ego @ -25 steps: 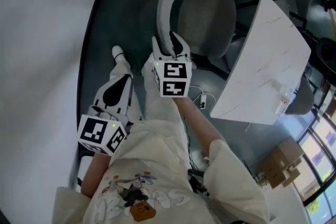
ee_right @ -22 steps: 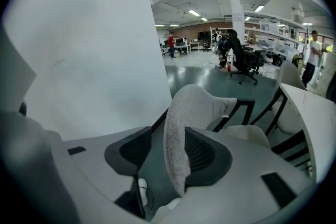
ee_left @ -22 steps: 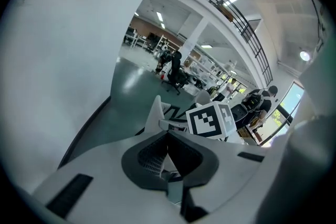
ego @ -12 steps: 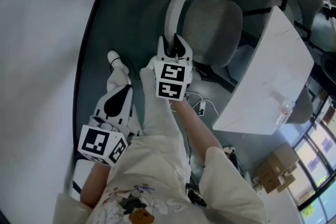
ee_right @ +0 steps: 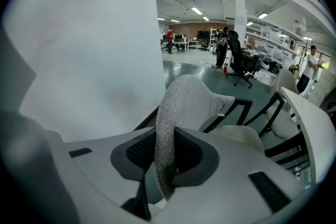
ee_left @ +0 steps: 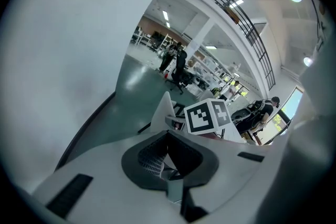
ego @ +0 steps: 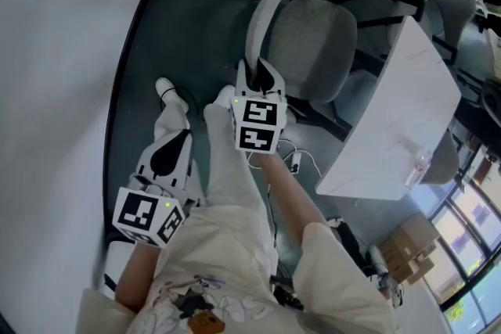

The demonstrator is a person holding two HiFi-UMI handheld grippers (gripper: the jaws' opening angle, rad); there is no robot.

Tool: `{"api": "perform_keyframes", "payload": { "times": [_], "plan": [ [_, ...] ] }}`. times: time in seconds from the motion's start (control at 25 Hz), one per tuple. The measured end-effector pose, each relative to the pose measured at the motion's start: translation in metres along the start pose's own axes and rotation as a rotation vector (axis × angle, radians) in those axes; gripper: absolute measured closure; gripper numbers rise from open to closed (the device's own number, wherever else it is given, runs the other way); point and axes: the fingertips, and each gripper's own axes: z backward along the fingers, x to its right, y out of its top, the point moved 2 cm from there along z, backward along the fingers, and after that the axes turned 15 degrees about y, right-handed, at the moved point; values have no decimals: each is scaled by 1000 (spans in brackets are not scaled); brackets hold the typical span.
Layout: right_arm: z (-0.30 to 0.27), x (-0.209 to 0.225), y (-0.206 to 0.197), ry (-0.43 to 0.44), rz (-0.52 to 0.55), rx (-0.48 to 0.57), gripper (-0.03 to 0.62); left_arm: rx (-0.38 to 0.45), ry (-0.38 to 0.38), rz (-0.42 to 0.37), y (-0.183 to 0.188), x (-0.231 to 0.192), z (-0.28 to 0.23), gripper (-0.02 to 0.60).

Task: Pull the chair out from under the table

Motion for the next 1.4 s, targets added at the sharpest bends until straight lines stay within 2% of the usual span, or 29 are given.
{"api": "perform_keyframes", "payload": {
  "times": [0.24,0.44,1.4],
  "plan": [
    [-13,-35,3,69,12,5,510,1,-6,8,1,-13,3,572],
    [-25,-67,4,118,24,-4,508,19,23,42,3,-36,10,572],
    [-81,-201,26,273,57,-30,496,80,98,116,13,-126,55,572]
  ]
}}
